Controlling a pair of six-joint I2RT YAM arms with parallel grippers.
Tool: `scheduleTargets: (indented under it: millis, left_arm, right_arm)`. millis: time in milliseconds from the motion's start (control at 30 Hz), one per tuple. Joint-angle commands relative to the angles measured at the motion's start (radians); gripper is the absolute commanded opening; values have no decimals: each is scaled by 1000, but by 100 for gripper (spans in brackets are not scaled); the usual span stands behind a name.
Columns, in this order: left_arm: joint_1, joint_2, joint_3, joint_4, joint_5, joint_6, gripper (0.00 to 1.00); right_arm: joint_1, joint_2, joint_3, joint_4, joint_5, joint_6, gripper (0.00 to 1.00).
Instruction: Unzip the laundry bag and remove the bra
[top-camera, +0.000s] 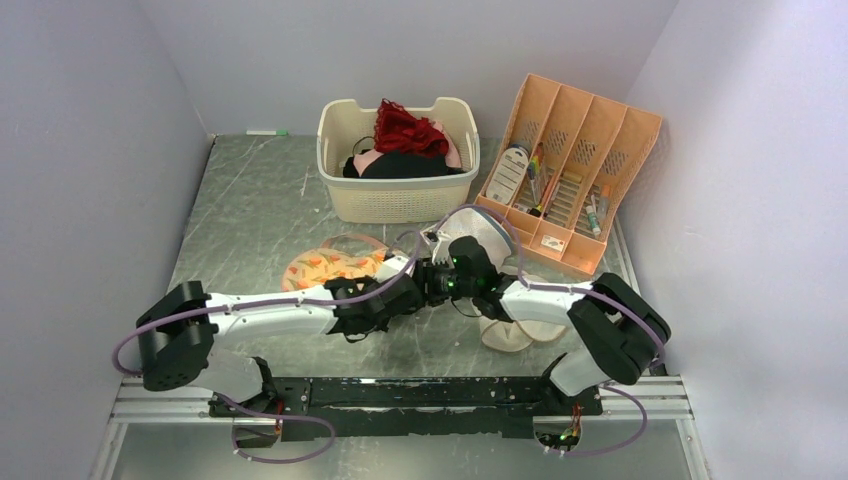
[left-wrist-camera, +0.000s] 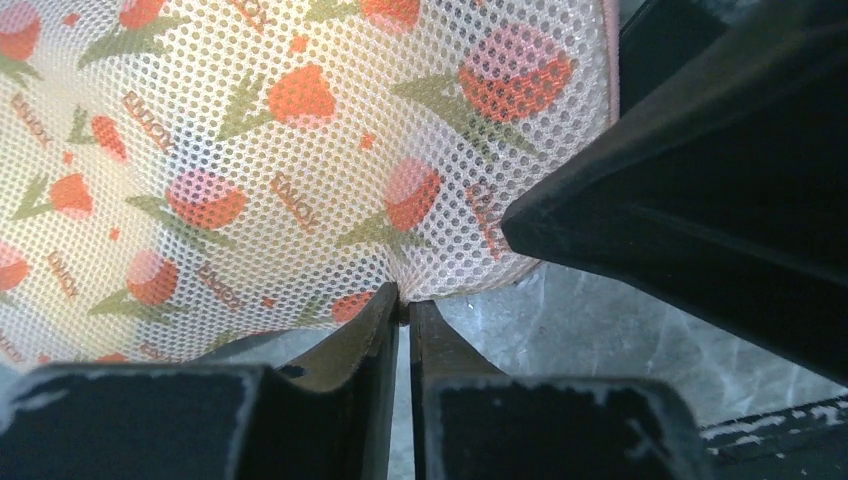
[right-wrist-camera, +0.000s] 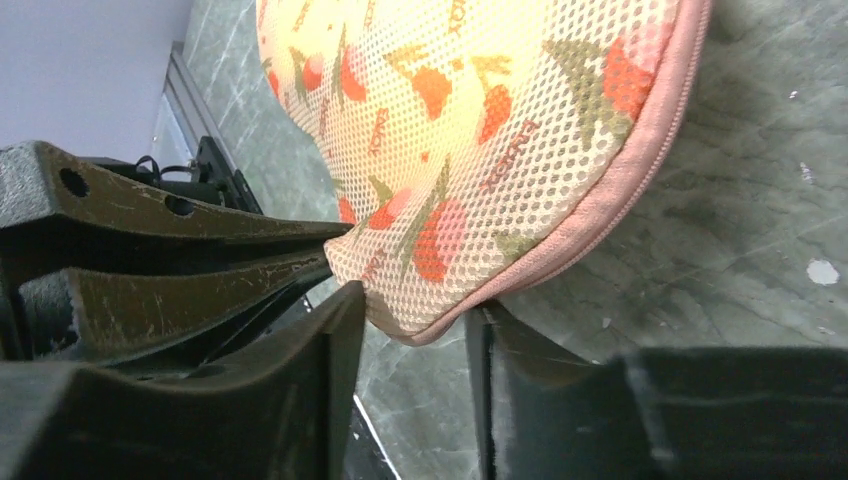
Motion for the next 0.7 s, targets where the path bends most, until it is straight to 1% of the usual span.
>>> scheduleTargets:
  millis: [0,33,167,267,300,433,567,667]
  left_arm:
    - [32,-63,-52,87,100,-34,18]
    - [42,-75,-66,99,119,-34,17]
    - [82,-109,-92,109,174,-50,8]
    - [107,-122,-100,105,207,-52,7]
    - [115,-126,-103,106,214,-52,7]
    - [161,-144,-112,112,241,-66,7]
    - [199,-165,-116,114,298,-82,7]
    - [222,-180,-117,116,336,-92,7]
  right_arm:
    - [4,-49,-16,-18,56,-84,46]
    - [4,-55,-24,-13,60,-98,49]
    - [13,-58,-42,-6,39,-150,63]
    - [37,-80,-58,-3,65,-178,67]
    - [47,-92,-64,0,80,-193,67]
    - [171,-146,-63,-56,302,-274,68]
    - [229,-180,-86,-33,436,-234,69]
    - [285,-177,-103,12,526,-222,64]
